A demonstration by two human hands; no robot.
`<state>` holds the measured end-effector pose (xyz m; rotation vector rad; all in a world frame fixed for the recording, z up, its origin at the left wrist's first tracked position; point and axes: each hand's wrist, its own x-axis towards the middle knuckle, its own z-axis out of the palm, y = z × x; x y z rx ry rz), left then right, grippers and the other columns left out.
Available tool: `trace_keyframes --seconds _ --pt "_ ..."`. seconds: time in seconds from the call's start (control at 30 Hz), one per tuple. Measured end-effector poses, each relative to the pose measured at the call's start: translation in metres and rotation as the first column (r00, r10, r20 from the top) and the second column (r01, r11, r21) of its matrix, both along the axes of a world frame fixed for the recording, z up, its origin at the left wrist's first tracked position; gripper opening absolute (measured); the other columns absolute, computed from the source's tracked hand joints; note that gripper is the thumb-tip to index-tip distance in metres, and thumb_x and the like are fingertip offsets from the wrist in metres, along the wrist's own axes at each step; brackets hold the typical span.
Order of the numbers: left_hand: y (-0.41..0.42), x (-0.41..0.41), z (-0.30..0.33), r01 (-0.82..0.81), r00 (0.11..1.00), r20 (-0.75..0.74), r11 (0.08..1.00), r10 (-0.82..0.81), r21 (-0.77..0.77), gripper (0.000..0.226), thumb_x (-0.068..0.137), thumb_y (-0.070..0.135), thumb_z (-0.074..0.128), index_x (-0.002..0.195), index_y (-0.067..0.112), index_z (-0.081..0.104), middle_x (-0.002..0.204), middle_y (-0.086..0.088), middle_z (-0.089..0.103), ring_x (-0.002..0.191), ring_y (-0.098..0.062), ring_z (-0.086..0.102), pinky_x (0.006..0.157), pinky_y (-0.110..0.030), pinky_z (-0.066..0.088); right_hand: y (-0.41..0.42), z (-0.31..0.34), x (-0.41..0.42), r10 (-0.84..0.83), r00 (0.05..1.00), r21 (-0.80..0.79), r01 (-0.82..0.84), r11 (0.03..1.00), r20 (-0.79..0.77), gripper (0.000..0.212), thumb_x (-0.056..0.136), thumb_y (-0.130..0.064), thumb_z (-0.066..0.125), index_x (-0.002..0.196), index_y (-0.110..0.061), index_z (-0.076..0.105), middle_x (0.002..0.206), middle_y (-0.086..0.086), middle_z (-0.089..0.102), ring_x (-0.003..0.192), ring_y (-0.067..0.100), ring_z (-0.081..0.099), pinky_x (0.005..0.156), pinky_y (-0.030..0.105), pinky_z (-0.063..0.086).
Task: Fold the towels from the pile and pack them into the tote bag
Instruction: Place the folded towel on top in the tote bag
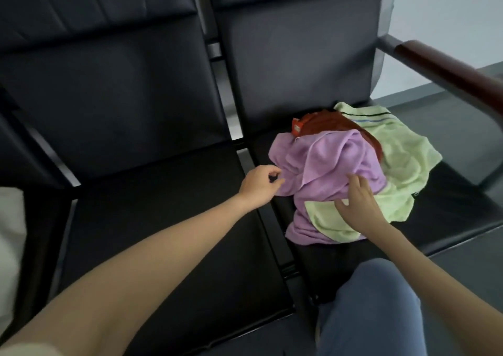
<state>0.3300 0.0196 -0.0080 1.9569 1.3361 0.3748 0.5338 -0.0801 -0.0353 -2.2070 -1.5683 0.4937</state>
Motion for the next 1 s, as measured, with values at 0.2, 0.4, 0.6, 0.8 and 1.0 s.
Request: trace_keyframes --seconds 0.2,0.4,0.6,0.8,1.0 --pt "0.01 0.07 -0.022 -0.139 0.981 0.11 0.973 0.16 -0.184 0.026 0.089 0.033 0.065 0.07 0.02 0.052 0.081 -0.004 0.061 0.077 -0.019 0.058 0.072 -0.035 0.05 -0.001 -0.005 0.011 0.001 0.997 0.132 0.009 0.991 -0.071 0.064 0.085 -0.002 0.061 0.141 0.006 0.03 0.136 0.024 0.041 0.127 0.037 0.037 0.094 0.041 0.039" --pt "0.014 0.105 -0.029 -0.26 0.915 0.247 0.936 0.317 -0.238 0.019 0.092 0.029 0.059 0.089 0.011 0.062 0.074 0.002 0.057 0.075 -0.017 0.058 0.061 -0.025 0.045 0.018 0.012 0.024 -0.059 0.989 0.172 0.083 0.982 -0.139 0.061 0.088 -0.004 0.056 0.143 -0.003 0.028 0.141 0.018 0.035 0.124 0.033 0.043 0.094 0.036 0.037" --pt "0.001 0.077 0.039 -0.175 0.853 0.5 0.984 0.146 0.011 0.016 0.099 0.014 0.049 0.087 0.008 0.055 0.074 0.005 0.052 0.067 -0.003 0.047 0.063 -0.012 0.039 0.057 0.041 0.038 0.069 0.997 0.176 -0.075 0.981 0.042 0.09 0.078 -0.001 0.057 0.153 -0.021 0.011 0.159 0.009 0.011 0.145 0.031 0.013 0.117 0.043 0.019" --pt "-0.017 0.009 0.11 -0.038 0.865 0.501 0.99 -0.035 0.135 0.014 0.098 0.012 0.051 0.091 0.006 0.062 0.086 0.0 0.062 0.079 -0.002 0.056 0.074 -0.013 0.044 0.075 0.064 0.023 0.312 0.948 -0.121 -0.303 0.945 0.065 0.048 0.073 -0.032 0.066 0.118 -0.018 0.059 0.121 0.008 0.057 0.118 0.033 0.051 0.095 0.043 0.042" --pt "-0.026 -0.08 0.129 -0.268 0.852 0.502 0.948 0.15 0.171 0.016 0.098 0.013 0.05 0.096 0.006 0.064 0.088 0.0 0.064 0.079 0.003 0.057 0.072 -0.011 0.044 0.04 0.07 -0.015 0.35 0.937 -0.075 -0.349 0.934 -0.009 0.025 0.086 -0.012 0.061 0.064 -0.016 0.052 0.064 0.002 0.054 0.071 0.024 0.051 0.064 0.029 0.03"
